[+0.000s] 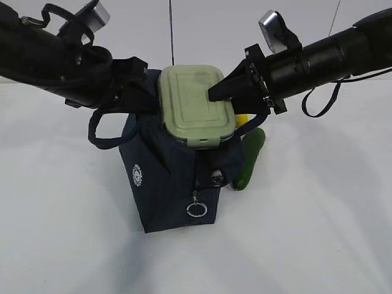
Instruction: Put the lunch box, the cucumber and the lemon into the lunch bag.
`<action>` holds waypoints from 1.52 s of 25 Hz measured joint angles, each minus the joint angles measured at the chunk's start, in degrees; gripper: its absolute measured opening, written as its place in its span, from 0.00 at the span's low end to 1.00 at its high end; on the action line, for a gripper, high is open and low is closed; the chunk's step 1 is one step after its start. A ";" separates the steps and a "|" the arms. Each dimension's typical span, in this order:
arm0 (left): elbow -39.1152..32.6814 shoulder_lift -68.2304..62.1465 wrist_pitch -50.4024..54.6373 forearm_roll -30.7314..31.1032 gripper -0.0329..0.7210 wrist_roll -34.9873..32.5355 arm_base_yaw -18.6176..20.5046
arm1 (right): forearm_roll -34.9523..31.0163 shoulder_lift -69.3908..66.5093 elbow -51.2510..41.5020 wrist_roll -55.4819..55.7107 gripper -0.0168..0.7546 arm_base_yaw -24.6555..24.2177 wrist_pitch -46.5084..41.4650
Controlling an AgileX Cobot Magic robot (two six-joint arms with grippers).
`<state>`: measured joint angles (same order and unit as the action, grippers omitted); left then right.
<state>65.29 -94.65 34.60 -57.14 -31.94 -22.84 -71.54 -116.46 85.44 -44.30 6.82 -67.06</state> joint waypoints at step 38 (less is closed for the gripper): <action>1.48 0.00 4.29 -6.09 0.03 0.00 0.00 | -3.03 -4.06 0.08 -12.02 0.49 6.53 1.53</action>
<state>66.77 -94.65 38.89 -63.24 -31.94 -22.84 -74.57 -120.52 85.52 -56.32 13.35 -65.53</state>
